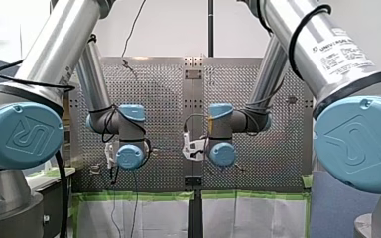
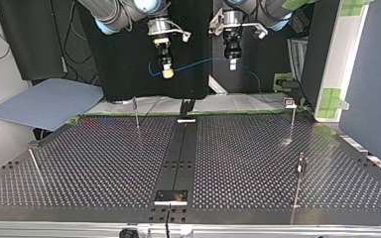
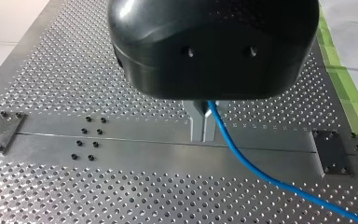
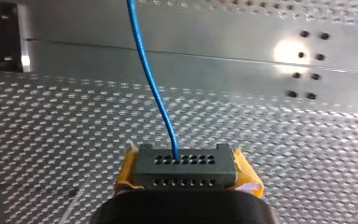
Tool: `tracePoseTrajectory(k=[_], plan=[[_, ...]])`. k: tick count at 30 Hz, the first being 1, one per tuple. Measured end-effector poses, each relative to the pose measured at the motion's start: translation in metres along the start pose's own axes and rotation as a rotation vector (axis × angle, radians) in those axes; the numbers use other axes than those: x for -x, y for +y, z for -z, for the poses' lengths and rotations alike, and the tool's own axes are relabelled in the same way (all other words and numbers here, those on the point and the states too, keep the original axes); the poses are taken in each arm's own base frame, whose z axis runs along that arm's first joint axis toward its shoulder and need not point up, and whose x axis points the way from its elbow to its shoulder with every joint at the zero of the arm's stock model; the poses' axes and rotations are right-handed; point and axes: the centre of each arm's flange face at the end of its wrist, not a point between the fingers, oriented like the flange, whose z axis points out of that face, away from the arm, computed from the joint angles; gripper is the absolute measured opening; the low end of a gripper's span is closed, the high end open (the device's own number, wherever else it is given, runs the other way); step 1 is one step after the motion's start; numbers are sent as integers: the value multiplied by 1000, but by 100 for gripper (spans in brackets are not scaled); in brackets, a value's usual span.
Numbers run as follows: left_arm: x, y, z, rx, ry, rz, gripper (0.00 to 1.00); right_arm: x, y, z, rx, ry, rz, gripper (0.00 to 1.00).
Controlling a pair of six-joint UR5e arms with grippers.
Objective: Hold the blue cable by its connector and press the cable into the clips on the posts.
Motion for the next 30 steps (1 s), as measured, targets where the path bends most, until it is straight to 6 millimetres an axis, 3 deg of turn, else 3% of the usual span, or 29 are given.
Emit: tracePoseTrajectory(k=[11, 19, 30], plan=[[0, 0, 0, 0, 0, 0, 0, 58, -3, 14, -11, -120, 33, 0], [-1, 0, 0, -1, 2, -2, 0, 64, -3, 16, -12, -130, 36, 0], [-36, 14, 22, -20, 144, -157, 0, 105, 15, 44, 40, -279, 11, 0]])
